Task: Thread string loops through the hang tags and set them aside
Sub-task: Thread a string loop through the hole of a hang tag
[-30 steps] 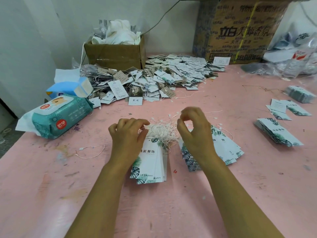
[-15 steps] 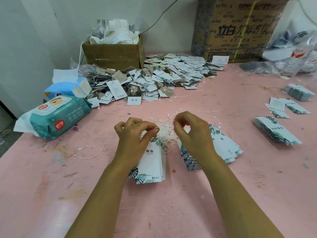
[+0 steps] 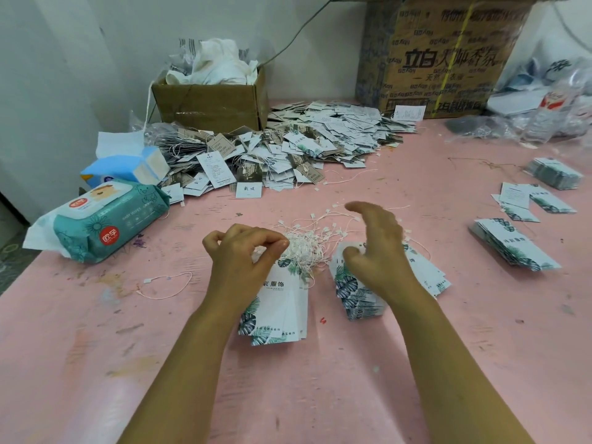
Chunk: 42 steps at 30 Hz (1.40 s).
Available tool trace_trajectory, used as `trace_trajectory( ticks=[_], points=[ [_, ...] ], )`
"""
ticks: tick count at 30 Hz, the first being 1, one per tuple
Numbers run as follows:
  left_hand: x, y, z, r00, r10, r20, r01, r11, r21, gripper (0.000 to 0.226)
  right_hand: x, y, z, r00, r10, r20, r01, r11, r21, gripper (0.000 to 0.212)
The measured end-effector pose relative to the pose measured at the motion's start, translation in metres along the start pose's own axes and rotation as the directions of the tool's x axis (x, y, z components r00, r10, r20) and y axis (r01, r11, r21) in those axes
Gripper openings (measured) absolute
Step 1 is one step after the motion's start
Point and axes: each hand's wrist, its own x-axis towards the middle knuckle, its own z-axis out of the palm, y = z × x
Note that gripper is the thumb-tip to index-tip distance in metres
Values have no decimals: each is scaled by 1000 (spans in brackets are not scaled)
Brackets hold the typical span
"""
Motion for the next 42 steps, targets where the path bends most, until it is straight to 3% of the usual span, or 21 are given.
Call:
trace_trajectory(
  ticks=[3,6,12,15,18,21,24,27,30,37,42],
  points=[
    [-2,4,5,998,35,56,-31,997,-66,2,-7,-14,7,946,-234,222,159,937,311,71],
    [-4,5,9,994,82,66,-76,994,-82,6,-9,-17,19,908,-317,275,193,898,396,57],
    [-4,9,8,995,59,76,-50,992,-114,13,-8,-16,23,944,-266,197,142,863,485,38],
    [-2,6,0,993,-8,114,20,994,-106,16,-6,-19,18,981,-181,73,108,816,568,31],
    [-1,-2,-12,972,-72,223,75,997,-6,40,-3,-17,5,993,-101,-65,120,791,600,33],
    [-2,-12,-26,929,-146,341,161,987,-16,44,0,-7,-8,996,-27,-87,65,881,469,41],
    [-2,-18,-30,879,-189,437,209,978,1,50,3,5,-13,996,86,39,-91,980,176,49],
    [-2,-19,-26,861,-200,469,206,978,38,55,6,15,-11,937,265,225,-247,963,-105,67],
    [-2,-20,-24,873,-221,434,235,972,23,50,6,22,-10,869,400,291,-321,904,-283,79],
    [-1,-20,-17,924,-230,306,250,968,-25,47,4,23,-12,884,421,204,-382,901,-208,73],
    [2,-25,-17,910,-274,311,346,916,-203,42,7,23,-13,935,347,65,-346,938,-31,50]
  ],
)
